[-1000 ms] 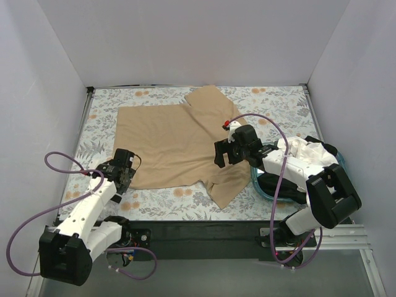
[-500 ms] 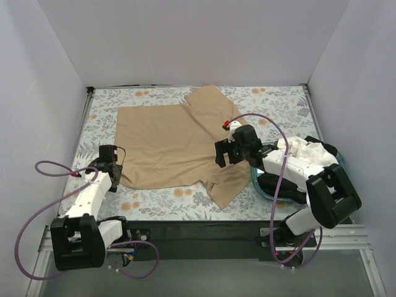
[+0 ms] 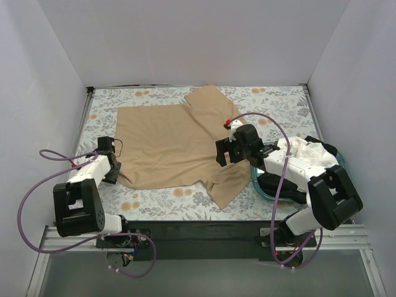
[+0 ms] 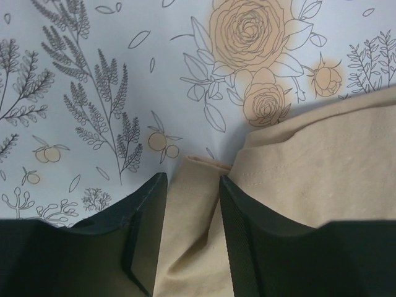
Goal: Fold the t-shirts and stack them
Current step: Fold the tshirt
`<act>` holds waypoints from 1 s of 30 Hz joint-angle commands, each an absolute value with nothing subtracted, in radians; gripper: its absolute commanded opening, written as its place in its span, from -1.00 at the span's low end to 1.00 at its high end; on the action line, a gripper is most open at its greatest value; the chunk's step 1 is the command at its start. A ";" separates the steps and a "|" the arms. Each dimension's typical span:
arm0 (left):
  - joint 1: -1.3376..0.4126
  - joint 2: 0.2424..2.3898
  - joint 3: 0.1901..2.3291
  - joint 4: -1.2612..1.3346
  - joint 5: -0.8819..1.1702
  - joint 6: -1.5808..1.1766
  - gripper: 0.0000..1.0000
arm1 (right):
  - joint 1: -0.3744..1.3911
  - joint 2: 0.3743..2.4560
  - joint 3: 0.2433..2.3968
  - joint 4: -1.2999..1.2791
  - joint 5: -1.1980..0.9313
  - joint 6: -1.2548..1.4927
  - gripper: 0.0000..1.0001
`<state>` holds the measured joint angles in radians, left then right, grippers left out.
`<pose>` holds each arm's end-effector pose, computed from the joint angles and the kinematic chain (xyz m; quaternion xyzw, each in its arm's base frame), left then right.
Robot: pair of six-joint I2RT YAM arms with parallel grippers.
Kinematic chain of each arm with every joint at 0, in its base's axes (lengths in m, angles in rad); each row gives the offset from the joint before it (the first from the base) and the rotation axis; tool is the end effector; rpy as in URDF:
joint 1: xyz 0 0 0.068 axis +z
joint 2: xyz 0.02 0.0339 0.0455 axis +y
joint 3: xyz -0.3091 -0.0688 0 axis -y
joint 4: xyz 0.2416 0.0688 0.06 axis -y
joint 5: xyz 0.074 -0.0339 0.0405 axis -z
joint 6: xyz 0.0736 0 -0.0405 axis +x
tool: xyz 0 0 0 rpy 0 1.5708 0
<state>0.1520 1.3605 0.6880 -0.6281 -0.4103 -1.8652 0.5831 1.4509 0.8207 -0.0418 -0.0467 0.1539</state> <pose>0.2126 0.0623 0.1759 -0.8354 0.4939 0.0326 0.2389 0.2728 0.1840 0.2346 -0.2017 0.8776 0.1761 0.3976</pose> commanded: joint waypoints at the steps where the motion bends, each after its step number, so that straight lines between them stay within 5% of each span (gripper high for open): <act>1: 0.167 1.405 0.752 -0.633 -0.431 -1.848 -0.25 | 0.578 1.414 0.818 -0.011 -0.026 0.144 0.97; 22: 0.167 1.480 0.713 -0.626 -0.448 -1.850 -0.53 | 0.575 1.414 0.813 -0.009 -0.026 0.152 0.97; 28: 0.166 1.522 0.722 -0.583 -0.411 -1.813 -0.70 | 0.575 1.407 0.808 -0.011 -0.029 0.155 0.97; 30: 0.166 1.540 0.732 -0.578 -0.402 -1.812 -0.93 | 0.575 1.402 0.805 -0.011 -0.028 0.155 0.97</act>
<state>0.1608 1.4803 0.7559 -0.5980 -0.4454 -1.8301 0.5770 1.4441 0.8192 -0.0418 -0.0288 0.1543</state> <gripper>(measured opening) 0.083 0.984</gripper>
